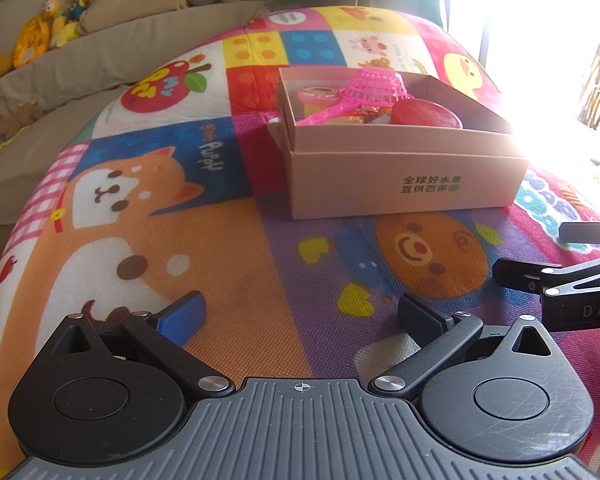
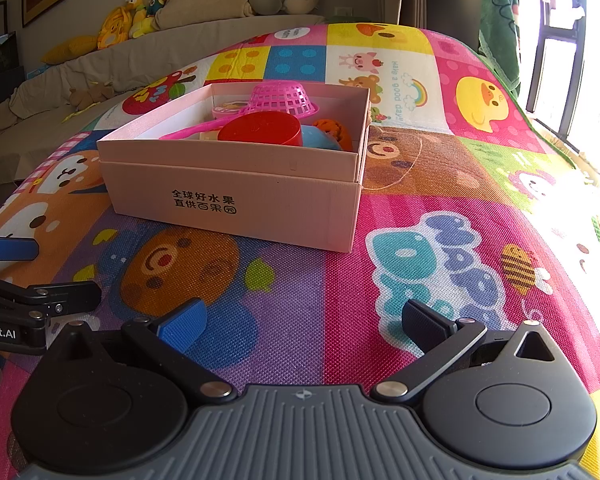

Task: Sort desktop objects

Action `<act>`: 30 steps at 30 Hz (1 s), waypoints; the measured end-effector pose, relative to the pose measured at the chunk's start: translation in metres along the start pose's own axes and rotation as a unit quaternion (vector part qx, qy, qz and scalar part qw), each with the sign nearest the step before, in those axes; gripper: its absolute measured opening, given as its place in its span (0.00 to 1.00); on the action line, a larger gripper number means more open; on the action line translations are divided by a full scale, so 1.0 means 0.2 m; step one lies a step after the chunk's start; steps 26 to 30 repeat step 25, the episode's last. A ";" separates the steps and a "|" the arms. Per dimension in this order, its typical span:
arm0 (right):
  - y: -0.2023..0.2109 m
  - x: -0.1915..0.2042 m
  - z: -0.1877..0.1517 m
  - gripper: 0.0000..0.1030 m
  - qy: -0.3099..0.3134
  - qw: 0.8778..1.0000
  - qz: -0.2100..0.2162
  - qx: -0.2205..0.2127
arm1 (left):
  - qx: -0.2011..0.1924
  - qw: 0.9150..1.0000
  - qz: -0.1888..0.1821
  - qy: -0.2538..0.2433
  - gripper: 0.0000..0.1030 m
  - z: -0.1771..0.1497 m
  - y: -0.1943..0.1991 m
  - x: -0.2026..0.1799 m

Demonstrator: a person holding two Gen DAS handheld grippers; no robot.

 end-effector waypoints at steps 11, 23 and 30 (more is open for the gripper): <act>0.00 0.00 0.00 1.00 0.000 1.000 0.000 0.000 | 0.001 1.000 0.001 -0.002 1.00 0.00 0.00 0.00; 0.00 0.00 0.00 1.00 0.000 1.000 0.000 0.000 | 0.009 1.000 -0.009 -0.005 1.00 0.01 0.00 0.01; 0.00 0.00 0.00 1.00 0.000 1.000 0.000 0.000 | 0.010 1.000 -0.009 -0.005 1.00 0.01 0.00 0.01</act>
Point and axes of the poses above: each gripper's, at about its wrist camera, not at the fingertips, and y roughly against the way its jaws point, x to its left, z to its top, the point moved 2 cm from there along -y, roughly the way its jaws point
